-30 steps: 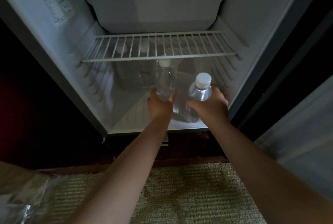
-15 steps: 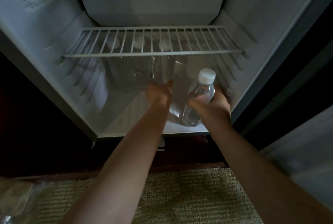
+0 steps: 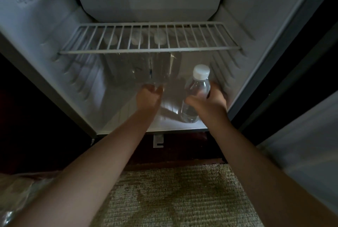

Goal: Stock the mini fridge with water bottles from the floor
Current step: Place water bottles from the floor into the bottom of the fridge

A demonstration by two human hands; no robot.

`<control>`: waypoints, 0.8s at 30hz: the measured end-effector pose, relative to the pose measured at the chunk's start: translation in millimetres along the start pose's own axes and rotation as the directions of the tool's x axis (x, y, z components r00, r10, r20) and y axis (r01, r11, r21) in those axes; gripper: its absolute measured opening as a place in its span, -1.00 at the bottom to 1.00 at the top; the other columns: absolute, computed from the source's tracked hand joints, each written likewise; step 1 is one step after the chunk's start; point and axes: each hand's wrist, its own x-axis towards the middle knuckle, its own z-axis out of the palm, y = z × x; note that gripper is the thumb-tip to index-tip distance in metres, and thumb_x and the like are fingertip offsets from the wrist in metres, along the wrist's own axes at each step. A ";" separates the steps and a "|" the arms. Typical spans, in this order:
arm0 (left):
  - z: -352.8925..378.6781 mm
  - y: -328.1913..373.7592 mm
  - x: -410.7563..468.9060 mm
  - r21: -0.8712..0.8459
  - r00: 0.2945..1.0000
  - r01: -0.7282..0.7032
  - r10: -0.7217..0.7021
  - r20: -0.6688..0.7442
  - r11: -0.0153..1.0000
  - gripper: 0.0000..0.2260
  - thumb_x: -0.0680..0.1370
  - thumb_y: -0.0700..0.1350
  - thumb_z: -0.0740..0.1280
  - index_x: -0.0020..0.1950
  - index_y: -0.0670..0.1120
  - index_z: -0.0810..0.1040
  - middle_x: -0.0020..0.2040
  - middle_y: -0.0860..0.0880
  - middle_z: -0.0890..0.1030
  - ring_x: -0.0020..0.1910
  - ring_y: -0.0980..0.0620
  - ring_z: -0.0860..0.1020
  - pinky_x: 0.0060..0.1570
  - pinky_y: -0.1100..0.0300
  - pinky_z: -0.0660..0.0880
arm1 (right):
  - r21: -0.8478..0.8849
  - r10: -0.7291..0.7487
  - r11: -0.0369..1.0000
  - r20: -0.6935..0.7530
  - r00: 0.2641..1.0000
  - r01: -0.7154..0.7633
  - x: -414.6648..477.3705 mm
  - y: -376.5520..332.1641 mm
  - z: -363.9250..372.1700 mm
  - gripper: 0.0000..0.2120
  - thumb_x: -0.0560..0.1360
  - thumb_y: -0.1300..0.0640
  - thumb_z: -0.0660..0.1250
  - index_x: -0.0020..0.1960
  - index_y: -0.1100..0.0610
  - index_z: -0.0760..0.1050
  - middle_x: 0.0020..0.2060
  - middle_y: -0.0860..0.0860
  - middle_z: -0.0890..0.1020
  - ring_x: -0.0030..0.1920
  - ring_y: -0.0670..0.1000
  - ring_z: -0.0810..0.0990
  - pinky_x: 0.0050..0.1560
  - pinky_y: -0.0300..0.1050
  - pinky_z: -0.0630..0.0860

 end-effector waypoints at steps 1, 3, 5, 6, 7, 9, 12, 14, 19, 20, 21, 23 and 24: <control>-5.1 -5.3 -9.3 -0.011 0.999 -0.037 0.037 0.015 0.999 -0.73 0.52 0.02 0.35 -0.05 -0.20 0.58 -0.09 -0.17 0.63 0.00 -0.16 0.61 -0.01 0.07 0.50 | -0.006 -0.004 1.000 0.007 1.000 0.004 2.6 -1.6 0.6 -0.58 0.28 0.10 0.44 0.13 -0.03 0.48 -0.16 -0.12 0.59 -0.12 -0.04 0.59 -0.15 -0.14 0.54; -13.5 -9.3 -22.7 -0.071 0.996 -0.033 0.039 0.076 0.997 -0.70 0.51 0.02 0.36 0.07 -0.19 0.57 0.01 -0.14 0.65 0.04 -0.11 0.60 0.13 -0.01 0.51 | 0.005 -0.030 1.000 0.023 0.999 0.030 10.0 -4.6 2.9 -0.61 0.30 0.10 0.44 0.10 -0.02 0.48 -0.21 -0.17 0.56 -0.15 -0.09 0.57 -0.14 -0.17 0.51; -18.1 -8.3 -27.2 -0.120 0.992 -0.010 0.025 0.126 0.993 -0.74 0.51 0.00 0.35 0.06 -0.16 0.56 0.06 -0.13 0.63 0.08 -0.10 0.59 0.19 -0.07 0.50 | 0.059 -0.035 0.998 0.067 0.997 0.031 19.3 -7.9 6.0 -0.63 0.32 0.13 0.46 0.10 -0.04 0.48 -0.27 -0.20 0.53 -0.20 -0.17 0.53 -0.16 -0.21 0.46; -19.5 -7.0 -28.4 -0.136 0.990 -0.004 0.024 0.140 0.991 -0.78 0.52 -0.01 0.34 0.04 -0.13 0.56 0.06 -0.12 0.62 0.09 -0.08 0.58 0.20 -0.08 0.49 | 0.096 -0.033 0.995 0.096 0.995 0.023 24.5 -8.6 7.3 -0.61 0.33 0.14 0.48 0.12 -0.03 0.49 -0.27 -0.21 0.53 -0.21 -0.19 0.53 -0.15 -0.22 0.46; -20.7 -4.3 -30.2 -0.151 0.989 -0.006 0.028 0.145 0.989 -0.82 0.52 -0.03 0.33 0.01 -0.11 0.56 0.05 -0.10 0.62 0.09 -0.07 0.58 0.20 -0.09 0.49 | 0.124 -0.037 0.992 0.125 0.992 0.021 28.8 -9.0 8.3 -0.58 0.34 0.16 0.49 0.16 -0.01 0.49 -0.24 -0.20 0.56 -0.19 -0.19 0.54 -0.15 -0.23 0.48; -22.1 1.4 -34.8 -0.184 0.989 -0.007 0.034 0.145 0.983 -0.89 0.52 -0.04 0.31 -0.06 -0.06 0.55 0.01 -0.08 0.61 0.08 -0.07 0.58 0.20 -0.09 0.49 | 0.161 -0.060 0.986 0.167 0.984 0.033 34.5 -5.4 9.4 -0.51 0.34 0.17 0.51 0.24 0.02 0.48 -0.08 -0.13 0.64 -0.07 -0.16 0.61 -0.10 -0.18 0.57; -22.0 5.9 -39.6 -0.235 0.987 0.051 -0.014 0.158 0.971 -0.91 0.54 -0.08 0.28 -0.16 -0.02 0.52 -0.03 -0.10 0.60 0.05 -0.09 0.58 0.18 -0.06 0.50 | 0.256 -0.052 0.966 0.125 0.991 0.018 31.9 10.6 12.8 -0.44 0.38 0.31 0.45 0.32 0.02 0.41 0.17 0.02 0.60 0.12 -0.01 0.59 0.09 -0.09 0.54; -21.2 7.0 -40.1 -0.274 0.973 0.099 -0.036 0.227 0.957 -0.91 0.55 -0.13 0.24 -0.13 -0.07 0.51 -0.06 -0.11 0.55 -0.03 -0.06 0.53 0.07 0.01 0.50 | 0.373 -0.004 0.927 0.090 0.996 -0.030 24.4 26.2 18.4 -0.33 0.39 0.42 0.40 0.40 0.02 0.33 0.26 0.06 0.53 0.23 0.04 0.53 0.16 -0.06 0.51; -22.5 22.2 -38.3 -0.285 0.929 0.183 -0.070 0.364 0.941 -0.73 0.57 -0.10 0.22 0.20 -0.17 0.54 0.08 -0.05 0.54 0.10 0.01 0.49 0.02 0.11 0.41 | 0.281 0.084 0.959 -0.145 0.986 -0.040 4.7 56.5 43.3 -0.23 0.29 0.17 0.57 0.42 0.01 0.32 0.26 0.00 0.49 0.26 0.01 0.49 0.25 -0.02 0.50; -24.0 22.5 -37.3 -0.279 0.929 0.177 -0.067 0.365 0.944 -0.73 0.58 -0.08 0.21 0.20 -0.16 0.54 0.09 -0.05 0.54 0.13 0.00 0.49 0.07 0.09 0.41 | 0.206 0.035 0.979 -0.193 0.981 0.006 5.3 58.8 47.9 -0.24 0.28 0.12 0.58 0.40 0.02 0.33 0.23 0.02 0.51 0.22 0.02 0.51 0.20 -0.06 0.51; -26.0 21.2 -36.6 -0.264 0.932 0.160 -0.058 0.357 0.951 -0.75 0.59 -0.06 0.20 0.15 -0.15 0.54 0.09 -0.06 0.55 0.14 -0.02 0.50 0.10 0.07 0.41 | 0.116 -0.024 0.992 -0.214 0.976 0.049 6.5 58.7 51.2 -0.26 0.28 0.08 0.58 0.38 0.04 0.34 0.19 0.03 0.53 0.18 0.03 0.53 0.13 -0.09 0.51; -31.1 13.0 -34.0 -0.180 0.947 0.094 -0.032 0.318 0.979 -0.75 0.61 -0.02 0.17 0.05 -0.16 0.53 0.07 -0.13 0.56 0.14 -0.11 0.51 0.15 0.02 0.40 | -0.011 -0.098 0.995 -0.224 0.970 0.098 13.3 57.1 55.7 -0.31 0.29 0.03 0.57 0.34 0.07 0.36 0.15 0.04 0.56 0.12 0.05 0.55 0.04 -0.13 0.50; -34.8 7.0 -33.0 -0.113 0.957 0.059 -0.024 0.290 0.992 -0.73 0.62 -0.03 0.16 0.02 -0.20 0.52 0.07 -0.20 0.56 0.15 -0.16 0.51 0.18 0.00 0.39 | -0.041 -0.110 0.994 -0.229 0.967 0.103 18.7 56.9 57.4 -0.34 0.31 0.03 0.56 0.33 0.08 0.37 0.15 0.04 0.57 0.11 0.05 0.56 0.02 -0.12 0.50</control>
